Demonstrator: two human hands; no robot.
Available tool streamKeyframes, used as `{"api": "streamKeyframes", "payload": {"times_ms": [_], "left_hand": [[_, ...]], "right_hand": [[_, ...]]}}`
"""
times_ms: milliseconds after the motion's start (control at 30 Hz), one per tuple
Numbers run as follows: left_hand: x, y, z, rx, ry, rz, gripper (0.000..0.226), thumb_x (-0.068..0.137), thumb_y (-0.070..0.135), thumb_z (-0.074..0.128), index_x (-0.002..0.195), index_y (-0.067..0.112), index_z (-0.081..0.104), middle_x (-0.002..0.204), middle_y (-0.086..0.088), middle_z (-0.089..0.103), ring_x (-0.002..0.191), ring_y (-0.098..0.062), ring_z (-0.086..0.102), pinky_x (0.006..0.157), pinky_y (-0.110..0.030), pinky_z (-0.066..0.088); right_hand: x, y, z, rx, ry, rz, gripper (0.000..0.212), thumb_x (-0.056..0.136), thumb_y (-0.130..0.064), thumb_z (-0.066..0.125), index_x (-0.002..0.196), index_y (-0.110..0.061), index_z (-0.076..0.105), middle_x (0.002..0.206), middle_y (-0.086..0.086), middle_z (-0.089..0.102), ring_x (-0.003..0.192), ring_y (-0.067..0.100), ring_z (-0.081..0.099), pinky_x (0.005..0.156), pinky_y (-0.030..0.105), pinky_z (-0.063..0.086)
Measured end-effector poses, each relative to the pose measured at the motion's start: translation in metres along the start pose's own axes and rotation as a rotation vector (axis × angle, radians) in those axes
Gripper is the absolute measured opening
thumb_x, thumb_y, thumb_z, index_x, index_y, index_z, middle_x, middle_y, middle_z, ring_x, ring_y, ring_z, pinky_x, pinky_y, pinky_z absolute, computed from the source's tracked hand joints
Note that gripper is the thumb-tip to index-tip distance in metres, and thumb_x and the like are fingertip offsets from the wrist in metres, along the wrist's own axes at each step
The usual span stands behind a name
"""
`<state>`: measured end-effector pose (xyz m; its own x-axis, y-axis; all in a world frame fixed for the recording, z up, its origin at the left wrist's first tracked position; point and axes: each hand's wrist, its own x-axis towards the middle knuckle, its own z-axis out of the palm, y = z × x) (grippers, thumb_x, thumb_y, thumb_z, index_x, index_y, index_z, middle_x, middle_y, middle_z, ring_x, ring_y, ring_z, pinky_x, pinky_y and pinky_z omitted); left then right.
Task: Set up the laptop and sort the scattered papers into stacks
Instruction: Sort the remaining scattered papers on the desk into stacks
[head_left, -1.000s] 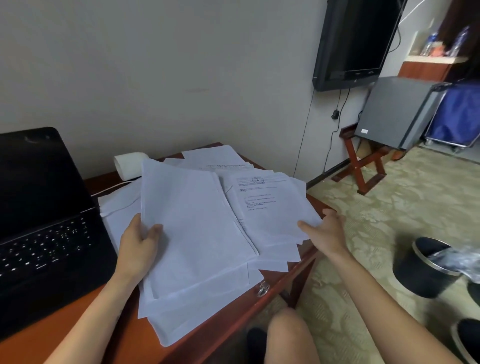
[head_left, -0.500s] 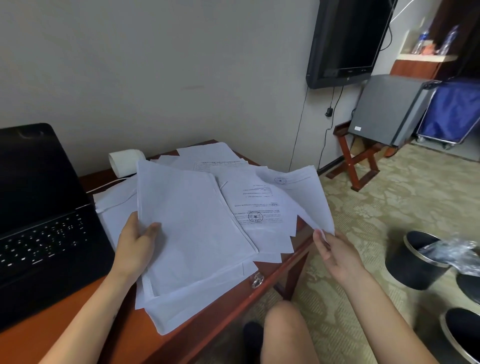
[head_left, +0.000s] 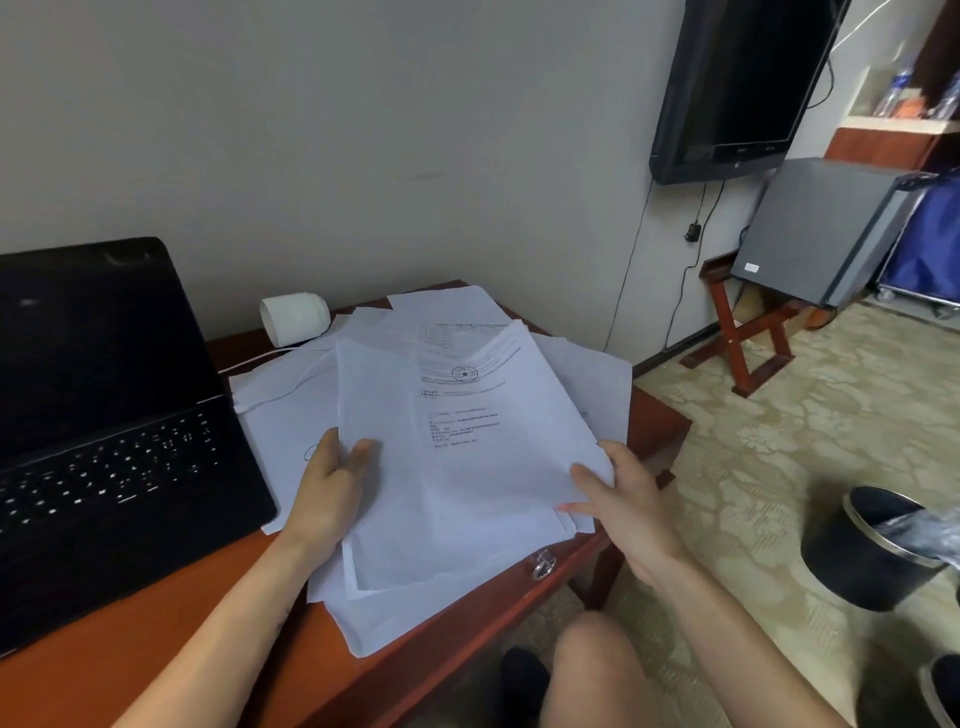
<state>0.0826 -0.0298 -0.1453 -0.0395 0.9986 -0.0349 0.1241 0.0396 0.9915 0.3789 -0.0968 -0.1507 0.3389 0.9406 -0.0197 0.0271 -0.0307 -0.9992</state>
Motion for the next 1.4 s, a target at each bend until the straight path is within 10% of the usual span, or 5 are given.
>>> {"api": "streamKeyframes", "payload": {"times_ms": [233,400,700,1133,1400], "left_hand": [[0.004,-0.001,0.000,0.072,0.009,0.018,0.032,0.101,0.031,0.068,0.128,0.020,0.055,0.121,0.004,0.070,0.108,-0.020,0.070,0.087,-0.040,0.060],[0.013,-0.006,-0.006,0.062,0.024,-0.006,0.030,0.104,0.010,0.060,0.131,0.021,0.054,0.125,0.003,0.068,0.115,-0.023,0.066,0.092,-0.040,0.057],[0.017,-0.001,-0.015,0.096,0.081,0.073,0.040,0.099,0.011,0.056,0.137,0.024,0.054,0.132,0.007,0.066,0.123,-0.020,0.062,0.108,-0.051,0.050],[0.018,-0.009,-0.006,0.198,0.116,0.104,0.038,0.102,0.009,0.056,0.139,0.015,0.050,0.133,0.002,0.061,0.121,-0.021,0.056,0.098,-0.039,0.044],[0.017,-0.008,-0.006,0.193,0.107,0.103,0.040,0.102,0.007,0.055,0.141,0.014,0.049,0.133,0.003,0.059,0.119,-0.019,0.054,0.097,-0.037,0.042]], "right_hand": [[0.003,0.000,0.035,-0.203,-0.119,-0.111,0.029,0.093,-0.014,0.068,0.115,-0.032,0.063,0.107,-0.018,0.067,0.089,-0.001,0.064,0.062,0.022,0.055],[0.032,0.003,0.027,-0.238,0.010,-0.072,0.025,0.097,-0.023,0.065,0.122,-0.022,0.065,0.107,-0.006,0.072,0.105,0.010,0.066,0.095,0.032,0.053],[0.109,-0.010,0.007,-1.228,0.182,0.122,0.091,0.079,-0.084,0.050,0.126,-0.007,0.055,0.136,0.016,0.041,0.127,0.036,0.033,0.104,0.048,0.028],[0.132,-0.025,0.014,-0.928,0.160,0.236,0.105,0.063,-0.055,0.091,0.140,-0.007,0.038,0.140,0.018,0.038,0.130,0.037,0.038,0.104,0.044,0.043],[0.131,-0.023,0.004,-0.279,0.205,0.129,0.077,0.074,0.010,0.076,0.141,-0.004,0.039,0.123,0.013,0.065,0.105,0.025,0.063,0.074,0.028,0.051]]}}
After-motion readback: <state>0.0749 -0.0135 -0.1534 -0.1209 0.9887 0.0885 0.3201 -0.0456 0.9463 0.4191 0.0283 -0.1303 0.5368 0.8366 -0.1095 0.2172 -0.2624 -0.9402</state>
